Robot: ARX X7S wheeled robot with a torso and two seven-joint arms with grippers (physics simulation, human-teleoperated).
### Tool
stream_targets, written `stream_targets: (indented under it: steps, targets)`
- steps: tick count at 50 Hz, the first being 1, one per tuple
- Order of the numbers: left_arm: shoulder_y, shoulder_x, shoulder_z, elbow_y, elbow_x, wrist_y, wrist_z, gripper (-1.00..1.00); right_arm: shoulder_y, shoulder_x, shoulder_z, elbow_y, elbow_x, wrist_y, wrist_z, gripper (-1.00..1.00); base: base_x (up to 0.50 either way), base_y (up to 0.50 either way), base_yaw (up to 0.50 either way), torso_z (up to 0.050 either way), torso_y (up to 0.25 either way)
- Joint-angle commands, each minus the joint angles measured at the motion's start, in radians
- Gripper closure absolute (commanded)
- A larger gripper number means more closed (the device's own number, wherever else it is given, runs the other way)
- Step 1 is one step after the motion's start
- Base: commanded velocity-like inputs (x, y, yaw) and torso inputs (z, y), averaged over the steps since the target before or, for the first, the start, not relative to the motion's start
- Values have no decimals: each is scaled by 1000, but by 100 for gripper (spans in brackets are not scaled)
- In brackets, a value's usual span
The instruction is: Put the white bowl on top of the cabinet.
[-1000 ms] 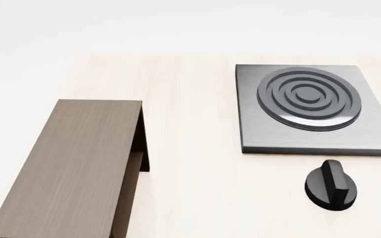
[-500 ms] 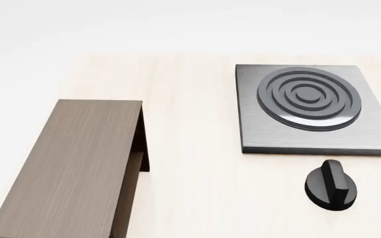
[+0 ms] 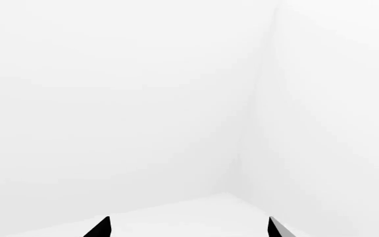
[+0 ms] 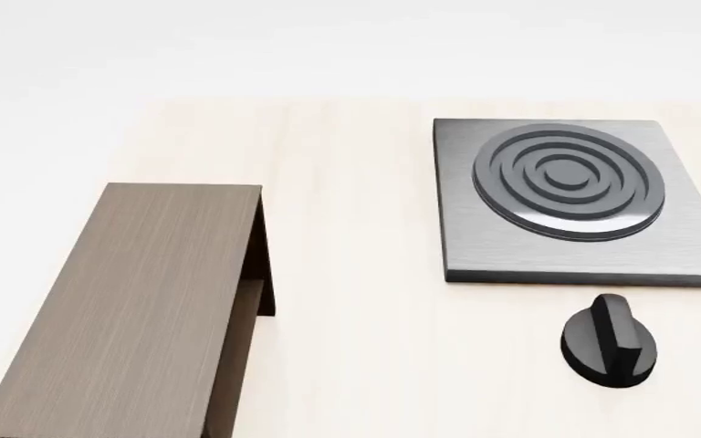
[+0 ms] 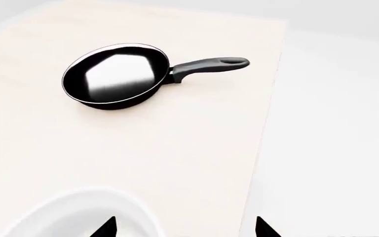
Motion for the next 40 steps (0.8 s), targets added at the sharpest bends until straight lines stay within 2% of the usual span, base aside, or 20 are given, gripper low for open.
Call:
stream_targets:
  steps: [1,16,40]
  targets:
    - [-5,-6,4,8,-4,-15,-7,-100,0,-8,6,15,19,1,-23,-100,0,0,0,0,0]
    - [18,-1,12,-26,16,45,0,-100,22,-24,87,43,27,1,-23,-100,0,0,0,0,0]
    - [0,-12,17,-13,0,11,-11,-100,31,-49,129,138,45,-52,-41,-100,0,0,0,0,0]
